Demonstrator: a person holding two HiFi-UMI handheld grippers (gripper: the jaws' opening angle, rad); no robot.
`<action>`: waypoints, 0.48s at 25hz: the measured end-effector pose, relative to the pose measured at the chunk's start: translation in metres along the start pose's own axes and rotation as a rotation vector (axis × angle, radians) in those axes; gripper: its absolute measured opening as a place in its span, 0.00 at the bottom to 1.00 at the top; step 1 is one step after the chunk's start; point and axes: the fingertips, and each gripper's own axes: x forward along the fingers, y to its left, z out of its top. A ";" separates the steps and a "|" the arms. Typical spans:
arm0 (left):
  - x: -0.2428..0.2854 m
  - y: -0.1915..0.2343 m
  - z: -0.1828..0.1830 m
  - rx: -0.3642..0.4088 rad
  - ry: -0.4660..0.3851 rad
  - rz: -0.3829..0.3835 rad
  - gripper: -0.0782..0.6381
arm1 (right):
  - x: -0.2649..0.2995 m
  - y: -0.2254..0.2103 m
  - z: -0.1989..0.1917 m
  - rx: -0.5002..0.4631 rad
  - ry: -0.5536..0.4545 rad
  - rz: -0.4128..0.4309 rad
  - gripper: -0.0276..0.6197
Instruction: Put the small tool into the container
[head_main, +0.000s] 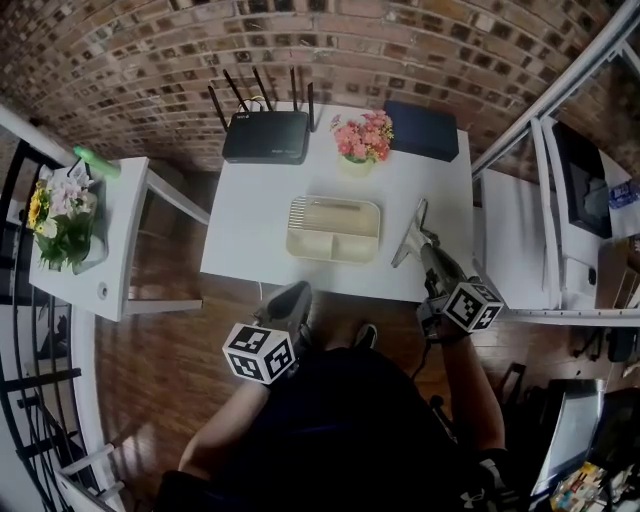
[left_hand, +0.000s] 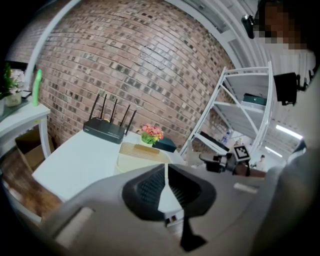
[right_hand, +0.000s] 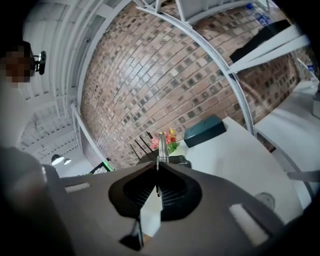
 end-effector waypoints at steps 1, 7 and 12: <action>-0.001 0.001 0.000 -0.002 -0.002 0.002 0.13 | 0.002 0.008 0.003 -0.026 -0.002 0.012 0.07; -0.006 0.004 0.001 -0.013 -0.018 0.017 0.13 | 0.009 0.044 0.022 -0.109 -0.016 0.076 0.07; -0.013 0.010 0.001 -0.025 -0.033 0.034 0.13 | 0.016 0.064 0.028 -0.167 -0.015 0.108 0.07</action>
